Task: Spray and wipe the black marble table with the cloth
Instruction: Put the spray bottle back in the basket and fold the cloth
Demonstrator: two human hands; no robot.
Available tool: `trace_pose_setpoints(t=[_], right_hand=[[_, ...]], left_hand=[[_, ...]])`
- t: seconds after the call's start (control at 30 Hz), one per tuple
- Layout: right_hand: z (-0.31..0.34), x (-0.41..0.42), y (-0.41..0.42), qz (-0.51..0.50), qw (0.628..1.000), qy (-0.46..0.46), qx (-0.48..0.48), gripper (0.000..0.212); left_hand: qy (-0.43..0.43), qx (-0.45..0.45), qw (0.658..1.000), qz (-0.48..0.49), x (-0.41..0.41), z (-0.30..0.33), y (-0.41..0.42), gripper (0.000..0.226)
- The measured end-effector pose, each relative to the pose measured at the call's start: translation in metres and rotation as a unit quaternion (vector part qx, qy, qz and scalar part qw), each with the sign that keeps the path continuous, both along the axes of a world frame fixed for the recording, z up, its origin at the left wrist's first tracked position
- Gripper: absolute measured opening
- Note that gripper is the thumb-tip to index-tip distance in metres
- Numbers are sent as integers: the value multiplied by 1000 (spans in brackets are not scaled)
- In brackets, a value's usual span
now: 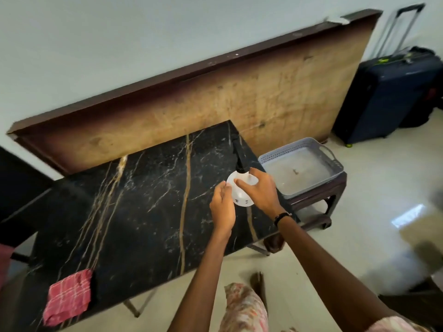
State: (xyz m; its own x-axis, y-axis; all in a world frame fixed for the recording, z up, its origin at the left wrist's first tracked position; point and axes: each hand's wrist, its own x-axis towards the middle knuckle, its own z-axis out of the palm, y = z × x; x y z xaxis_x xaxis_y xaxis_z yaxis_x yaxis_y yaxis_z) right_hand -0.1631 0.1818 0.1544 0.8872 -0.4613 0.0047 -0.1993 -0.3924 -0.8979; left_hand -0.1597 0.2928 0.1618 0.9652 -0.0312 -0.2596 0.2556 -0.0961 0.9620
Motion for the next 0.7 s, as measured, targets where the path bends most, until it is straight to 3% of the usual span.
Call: trace_pose_setpoints(t=[0.13,0.43,0.7], right_hand=[[-9,18,-58,-25,1000,6,-16,52],[-38,65,-181,-16,998,48,-39,44],[-92,107,-249,28,994,98,-44,40]], left_hand=[[37,-38,998,-33,22,-15,-57,26],[116,-41,986,-108,82,-43,-165,36],[276,-83,954,-89,119,-83,-223,35]])
